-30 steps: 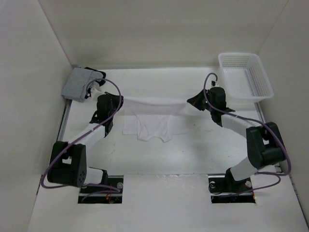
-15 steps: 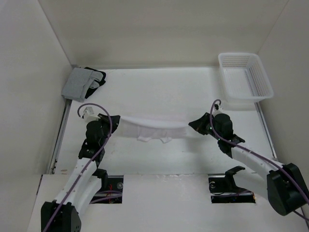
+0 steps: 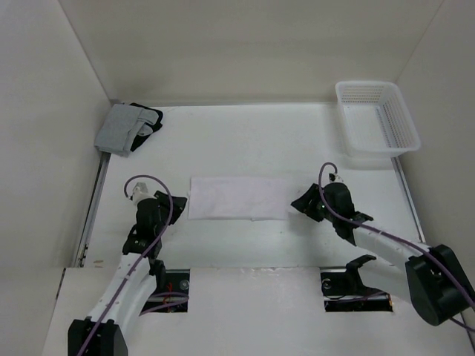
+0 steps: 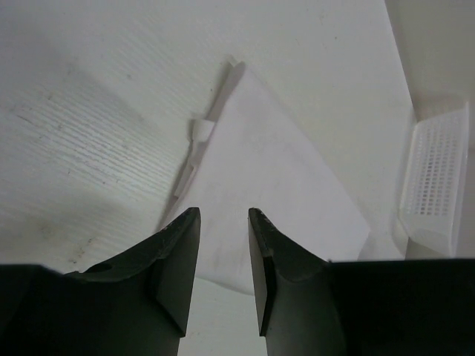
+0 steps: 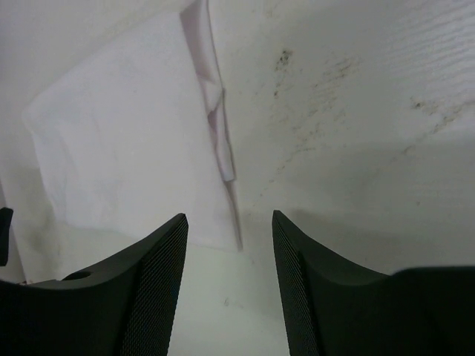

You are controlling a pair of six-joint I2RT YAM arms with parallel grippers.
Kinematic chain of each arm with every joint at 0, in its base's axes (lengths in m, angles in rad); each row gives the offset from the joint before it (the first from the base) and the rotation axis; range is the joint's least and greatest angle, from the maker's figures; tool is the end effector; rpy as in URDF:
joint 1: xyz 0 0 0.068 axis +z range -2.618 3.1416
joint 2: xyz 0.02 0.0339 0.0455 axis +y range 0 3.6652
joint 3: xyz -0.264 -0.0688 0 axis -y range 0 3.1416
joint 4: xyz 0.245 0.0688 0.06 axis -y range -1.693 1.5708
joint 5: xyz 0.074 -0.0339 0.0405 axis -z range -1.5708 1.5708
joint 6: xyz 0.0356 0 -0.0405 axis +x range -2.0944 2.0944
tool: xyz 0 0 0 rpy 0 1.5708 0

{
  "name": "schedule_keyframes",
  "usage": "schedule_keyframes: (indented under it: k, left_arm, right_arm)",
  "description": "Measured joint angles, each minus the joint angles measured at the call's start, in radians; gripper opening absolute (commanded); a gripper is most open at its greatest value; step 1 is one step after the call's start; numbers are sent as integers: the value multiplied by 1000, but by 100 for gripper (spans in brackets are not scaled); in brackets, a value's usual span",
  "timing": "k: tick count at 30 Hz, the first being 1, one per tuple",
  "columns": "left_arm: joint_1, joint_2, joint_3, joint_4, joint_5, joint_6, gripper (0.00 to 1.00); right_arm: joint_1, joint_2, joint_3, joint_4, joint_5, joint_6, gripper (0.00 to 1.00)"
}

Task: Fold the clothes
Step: Fold the tank top

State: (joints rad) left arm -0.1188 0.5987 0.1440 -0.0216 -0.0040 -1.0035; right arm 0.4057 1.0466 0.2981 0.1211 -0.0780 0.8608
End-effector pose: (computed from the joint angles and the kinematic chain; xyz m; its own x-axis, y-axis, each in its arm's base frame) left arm 0.1448 -0.0171 0.1583 -0.3416 -0.8086 -0.4791 -0.3222 0.5796 -0.7485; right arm 0.1798 0.0802 0.1550 -0.6939 0.5248 -0.4930 0.1148 0.7566 0.6438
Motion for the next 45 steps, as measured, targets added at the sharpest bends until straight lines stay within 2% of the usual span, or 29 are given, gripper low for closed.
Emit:
schedule_keyframes:
  k: [4, 7, 10, 14, 15, 19, 21, 25, 27, 30, 33, 38, 40, 41, 43, 45]
  left_arm:
    - [-79, 130, 10, 97, -11, -11, 29]
    - [-144, 240, 19, 162, -15, -15, 28]
    - [-185, 284, 30, 211, -24, -15, 28]
    - [-207, 290, 63, 264, -46, -9, 29]
    - [-212, 290, 72, 277, -53, -5, 29]
    - [-240, 282, 93, 314, -69, 14, 30]
    - [-254, 273, 93, 320, -74, 21, 31]
    - [-286, 267, 93, 326, -82, 29, 31]
    - [-298, 267, 93, 328, -84, 30, 31]
    - [-308, 270, 93, 336, -85, 31, 31]
    - [-309, 275, 93, 341, -84, 31, 31]
    - [-308, 258, 93, 344, -76, 31, 32]
    - [-302, 236, 93, 344, -67, 31, 32]
    - [-298, 223, 93, 344, -61, 31, 32]
    - [-279, 199, 93, 345, -45, 31, 33]
    - [-252, 176, 93, 345, -27, 30, 33]
  right_arm:
    - [-24, 169, 71, 47, -18, -20, 57]
    - [-33, 294, 115, 117, -65, -23, 53]
    - [-33, 403, 154, 208, -119, -13, 42]
    - [-39, 512, 167, 324, -180, 31, 11]
    - [-45, 528, 164, 346, -190, 46, 7]
    - [-66, 482, 106, 388, -178, 83, 3]
    - [-72, 379, 55, 372, -157, 91, 2]
    - [-77, 51, 7, 232, -93, 72, 4]
    - [-76, -92, 27, 128, -47, 38, 5]
    - [-48, -191, 116, -45, 33, -24, 5]
    - [34, -140, 270, -188, 105, -87, 6]
    - [207, 109, 547, -312, 194, -160, 6]
    - [268, 232, 649, -352, 220, -173, 9]
    - [298, 303, 703, -371, 232, -177, 16]
    - [347, 434, 800, -398, 251, -176, 36]
    - [390, 557, 885, -412, 264, -169, 45]
